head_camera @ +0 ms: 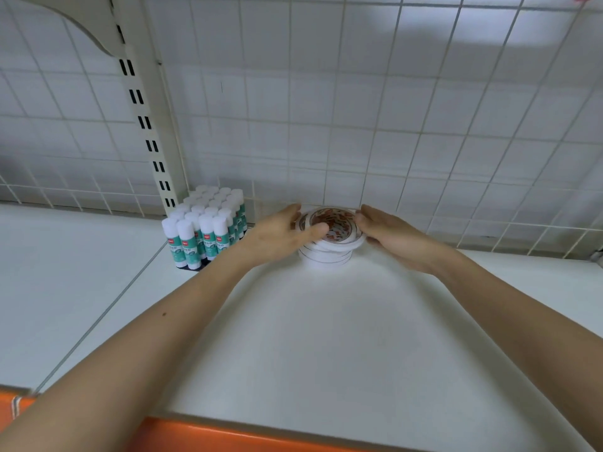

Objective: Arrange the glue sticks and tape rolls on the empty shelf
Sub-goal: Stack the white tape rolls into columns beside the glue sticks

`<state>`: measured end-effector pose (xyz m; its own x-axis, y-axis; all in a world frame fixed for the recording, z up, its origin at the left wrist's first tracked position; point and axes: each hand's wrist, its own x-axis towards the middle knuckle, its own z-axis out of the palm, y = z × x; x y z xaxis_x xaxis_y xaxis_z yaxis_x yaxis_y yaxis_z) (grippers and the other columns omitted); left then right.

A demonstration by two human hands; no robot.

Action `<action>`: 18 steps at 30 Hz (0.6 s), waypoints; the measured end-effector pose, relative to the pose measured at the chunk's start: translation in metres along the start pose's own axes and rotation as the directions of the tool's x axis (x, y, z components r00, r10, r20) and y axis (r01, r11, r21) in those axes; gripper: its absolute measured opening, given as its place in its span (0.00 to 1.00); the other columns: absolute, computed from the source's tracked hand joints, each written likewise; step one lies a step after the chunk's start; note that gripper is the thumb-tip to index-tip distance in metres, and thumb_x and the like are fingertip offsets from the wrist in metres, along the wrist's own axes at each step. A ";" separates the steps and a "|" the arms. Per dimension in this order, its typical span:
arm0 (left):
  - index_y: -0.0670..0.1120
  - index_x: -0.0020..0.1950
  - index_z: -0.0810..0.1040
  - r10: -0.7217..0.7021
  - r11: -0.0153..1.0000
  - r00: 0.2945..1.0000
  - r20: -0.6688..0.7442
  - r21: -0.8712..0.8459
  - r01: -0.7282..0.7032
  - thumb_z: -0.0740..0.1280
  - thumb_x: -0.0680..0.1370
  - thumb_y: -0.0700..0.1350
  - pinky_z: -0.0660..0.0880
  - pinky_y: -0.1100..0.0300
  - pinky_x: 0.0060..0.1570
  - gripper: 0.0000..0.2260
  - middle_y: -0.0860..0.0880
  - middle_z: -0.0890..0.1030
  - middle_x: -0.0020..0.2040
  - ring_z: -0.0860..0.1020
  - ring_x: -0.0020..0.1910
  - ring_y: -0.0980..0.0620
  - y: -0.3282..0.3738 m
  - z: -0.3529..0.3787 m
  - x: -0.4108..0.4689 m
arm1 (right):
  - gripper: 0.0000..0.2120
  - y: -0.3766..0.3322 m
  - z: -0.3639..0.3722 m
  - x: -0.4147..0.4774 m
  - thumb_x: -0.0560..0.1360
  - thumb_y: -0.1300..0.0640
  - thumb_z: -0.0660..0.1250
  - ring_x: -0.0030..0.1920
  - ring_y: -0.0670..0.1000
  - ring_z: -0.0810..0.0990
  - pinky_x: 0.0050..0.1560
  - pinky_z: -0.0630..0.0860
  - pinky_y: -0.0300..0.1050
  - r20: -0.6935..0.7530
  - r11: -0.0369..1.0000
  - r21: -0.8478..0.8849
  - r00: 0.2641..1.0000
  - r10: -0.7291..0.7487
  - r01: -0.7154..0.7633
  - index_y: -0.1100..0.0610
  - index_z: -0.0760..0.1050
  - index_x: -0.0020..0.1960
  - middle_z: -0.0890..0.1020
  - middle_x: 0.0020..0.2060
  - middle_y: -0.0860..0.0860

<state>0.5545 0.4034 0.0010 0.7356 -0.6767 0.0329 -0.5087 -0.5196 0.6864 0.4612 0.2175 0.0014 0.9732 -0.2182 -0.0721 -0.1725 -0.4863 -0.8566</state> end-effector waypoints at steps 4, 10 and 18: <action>0.40 0.70 0.61 0.016 0.999 0.999 -0.046 0.034 -0.014 0.68 0.72 0.56 0.61 0.72 0.47 0.34 0.45 0.71 0.68 0.69 0.66 0.48 0.001 0.007 -0.001 | 0.12 0.007 0.003 -0.013 0.74 0.50 0.66 0.54 0.32 0.74 0.55 0.70 0.27 0.066 0.996 0.044 0.995 -0.075 0.072 0.48 0.67 0.54 0.76 0.53 0.36; 0.42 0.75 0.49 0.040 0.998 0.997 -0.066 -0.054 -0.043 0.64 0.75 0.55 0.61 0.66 0.62 0.37 0.46 0.64 0.73 0.64 0.71 0.49 0.001 0.016 0.002 | 0.34 0.009 0.009 -0.006 0.70 0.50 0.69 0.62 0.41 0.69 0.61 0.65 0.34 -0.056 0.992 0.035 0.992 -0.117 0.119 0.57 0.59 0.71 0.71 0.59 0.39; 0.43 0.75 0.36 0.106 0.960 0.994 0.019 -0.261 -0.098 0.67 0.75 0.47 0.56 0.70 0.63 0.43 0.58 0.61 0.67 0.58 0.66 0.63 -0.011 0.029 0.003 | 0.36 0.014 0.026 0.001 0.66 0.41 0.71 0.64 0.45 0.72 0.66 0.69 0.46 -0.147 0.986 0.008 0.976 -0.163 0.166 0.56 0.63 0.67 0.75 0.63 0.46</action>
<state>0.5496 0.3920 -0.0277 0.6688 -0.7377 0.0923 -0.4438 -0.2966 0.8456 0.4632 0.2326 -0.0243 0.9553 -0.2580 0.1440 -0.0077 -0.5088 -0.8609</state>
